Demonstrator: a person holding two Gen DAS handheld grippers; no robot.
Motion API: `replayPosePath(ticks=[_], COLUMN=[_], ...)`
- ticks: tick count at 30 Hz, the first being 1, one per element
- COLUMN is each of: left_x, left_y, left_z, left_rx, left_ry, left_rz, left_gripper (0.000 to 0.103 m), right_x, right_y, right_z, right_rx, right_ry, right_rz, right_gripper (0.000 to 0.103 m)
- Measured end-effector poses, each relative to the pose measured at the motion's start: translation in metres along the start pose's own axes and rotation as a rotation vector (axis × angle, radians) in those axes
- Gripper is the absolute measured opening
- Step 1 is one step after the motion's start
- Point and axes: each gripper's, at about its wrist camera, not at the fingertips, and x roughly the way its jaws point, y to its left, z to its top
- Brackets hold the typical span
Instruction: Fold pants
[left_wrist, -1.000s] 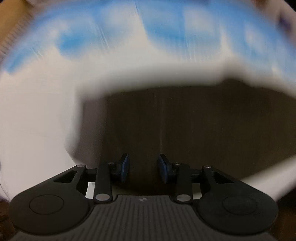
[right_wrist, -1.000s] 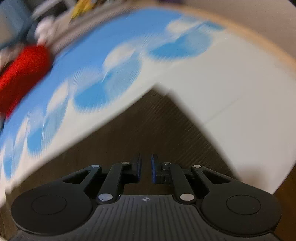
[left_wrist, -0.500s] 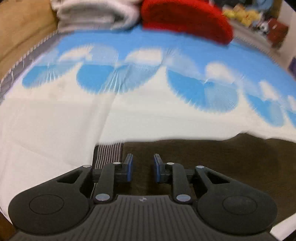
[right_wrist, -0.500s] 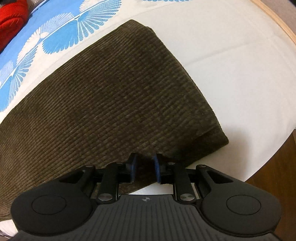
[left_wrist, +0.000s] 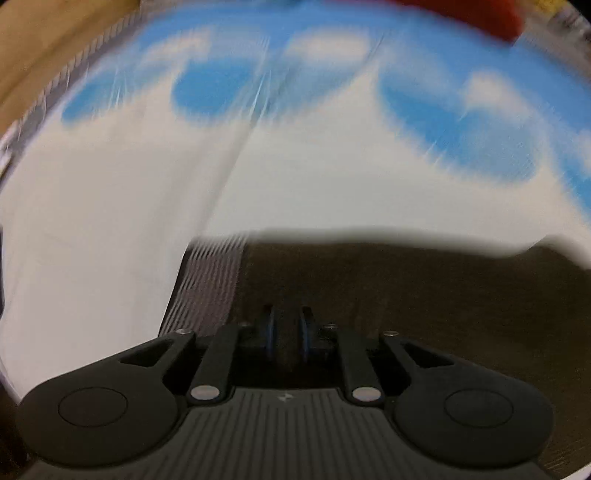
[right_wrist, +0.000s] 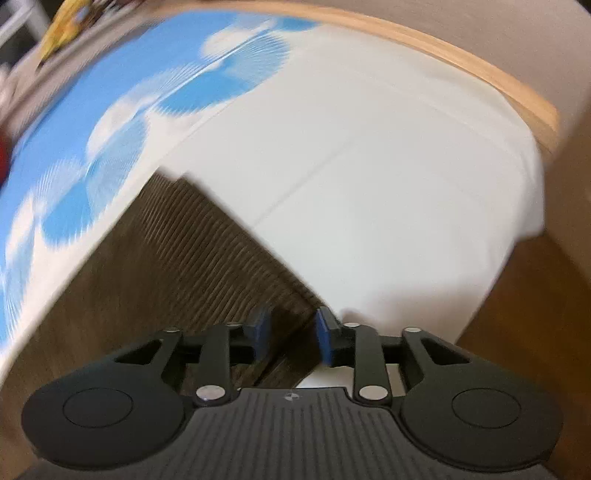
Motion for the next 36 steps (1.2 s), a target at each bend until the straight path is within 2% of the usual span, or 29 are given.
replayPosePath(ticks=[3,5,6,11,17,23,24,25,30,33,36], left_x=[-0.014,-0.035,-0.042,-0.058,-0.067,-0.072,-0.073,-0.074,-0.080,-0.084,-0.088], left_y=[-0.016,-0.030,-0.037,-0.056,-0.060,-0.057,-0.057,-0.057,-0.056,-0.055,-0.055], left_z=[0.007,0.000,0.001,0.001,-0.008,-0.010,-0.010,-0.010,-0.010,-0.010,-0.009], left_rx=[0.031,0.077,0.091,0.126,0.149,0.156,0.156,0.155,0.154,0.150,0.151], left_ry=[-0.020,-0.093,-0.122,-0.141,-0.165,-0.170,-0.173,-0.175,-0.188,-0.194,-0.203], left_rz=[0.053,0.028,0.005,-0.063,-0.070,-0.065,-0.065,-0.064,-0.067,-0.069,-0.075], left_gripper=[0.019,0.036,0.038,0.041,0.044,0.044,0.044,0.044,0.044,0.044,0.044], right_x=[0.001,0.005,0.008,0.022,0.037,0.046,0.047,0.047,0.035,0.013,-0.020], right_y=[-0.021,-0.029,-0.030,-0.012,-0.013,-0.011,-0.010,-0.009,0.000,0.017,0.047], right_z=[-0.001,-0.002,-0.002,-0.008,-0.010,-0.012,-0.012,-0.012,-0.011,-0.008,-0.008], right_rx=[0.150,0.209,0.220,0.206,0.263,0.295,0.297,0.290,0.270,0.228,0.143], right_ry=[0.026,0.051,0.062,0.088,0.117,0.118,0.115,0.110,0.067,-0.002,-0.108], right_rz=[0.053,0.085,0.094,0.055,-0.006,-0.017,-0.019,-0.020,-0.017,0.007,0.060], right_gripper=[0.043,0.046,0.048,0.057,0.058,0.060,0.055,0.044,0.023,0.020,0.019])
